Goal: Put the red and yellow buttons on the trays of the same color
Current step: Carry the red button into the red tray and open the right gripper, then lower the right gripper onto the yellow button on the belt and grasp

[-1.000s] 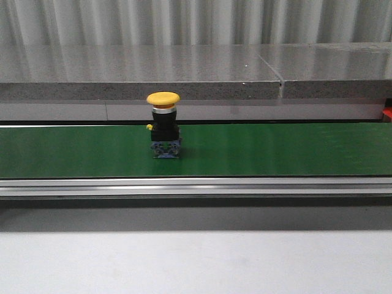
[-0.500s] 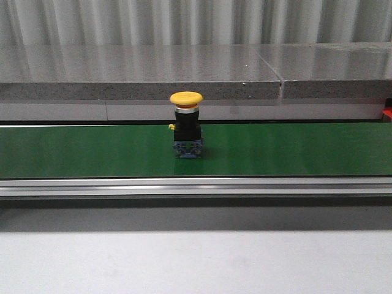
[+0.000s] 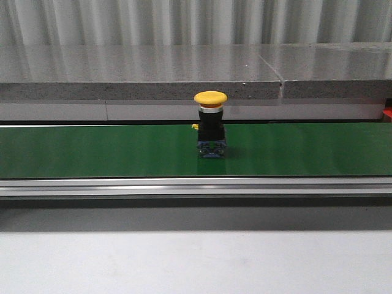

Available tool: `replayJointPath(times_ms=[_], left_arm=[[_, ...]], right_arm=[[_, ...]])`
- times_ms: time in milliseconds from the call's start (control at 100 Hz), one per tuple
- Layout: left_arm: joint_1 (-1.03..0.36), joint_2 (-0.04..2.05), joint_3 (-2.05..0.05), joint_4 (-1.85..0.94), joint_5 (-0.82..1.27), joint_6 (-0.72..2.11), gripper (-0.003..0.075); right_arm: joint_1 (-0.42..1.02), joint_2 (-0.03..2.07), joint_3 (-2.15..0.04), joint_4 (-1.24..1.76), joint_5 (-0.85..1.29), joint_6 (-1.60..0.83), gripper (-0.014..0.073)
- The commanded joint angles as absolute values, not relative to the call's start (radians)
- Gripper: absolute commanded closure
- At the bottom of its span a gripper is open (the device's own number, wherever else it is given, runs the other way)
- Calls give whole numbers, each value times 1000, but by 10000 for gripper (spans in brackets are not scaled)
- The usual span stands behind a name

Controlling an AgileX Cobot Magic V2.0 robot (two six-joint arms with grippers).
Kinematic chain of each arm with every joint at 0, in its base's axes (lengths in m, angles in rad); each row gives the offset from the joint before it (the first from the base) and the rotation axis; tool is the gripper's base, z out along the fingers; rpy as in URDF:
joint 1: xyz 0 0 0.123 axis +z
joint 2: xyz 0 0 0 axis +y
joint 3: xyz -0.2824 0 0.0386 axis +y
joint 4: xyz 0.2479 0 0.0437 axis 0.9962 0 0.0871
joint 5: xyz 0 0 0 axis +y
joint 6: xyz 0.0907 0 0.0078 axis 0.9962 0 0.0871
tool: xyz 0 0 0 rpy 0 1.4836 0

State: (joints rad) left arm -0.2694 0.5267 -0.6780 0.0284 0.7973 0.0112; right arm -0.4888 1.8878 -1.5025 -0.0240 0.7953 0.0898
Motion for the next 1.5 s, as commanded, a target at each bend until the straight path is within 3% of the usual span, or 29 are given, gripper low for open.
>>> replayJointPath(times_ms=[0,780,850,970,1040,1490], left_arm=[[-276,531,-705,20,730,0,741],[-276,531,-705,20,730,0,741],[-276,531,-705,20,730,0,741],[-276,531,-705,20,730,0,741],[-276,531,-705,20,730,0,741],[-276,531,-705,20,729,0,741]], right_arm=[[-494,1845,-1532,-34,747,83,445],[-494,1904,-1532,-32,782,83,440],[-494,1904,-1532,-32,782,83,382],[-494,1904,-1532,-32,782,83,132],[-494,1904,-1532,-32,781,83,45],[-494,1738,-1532,-40,777,83,35]])
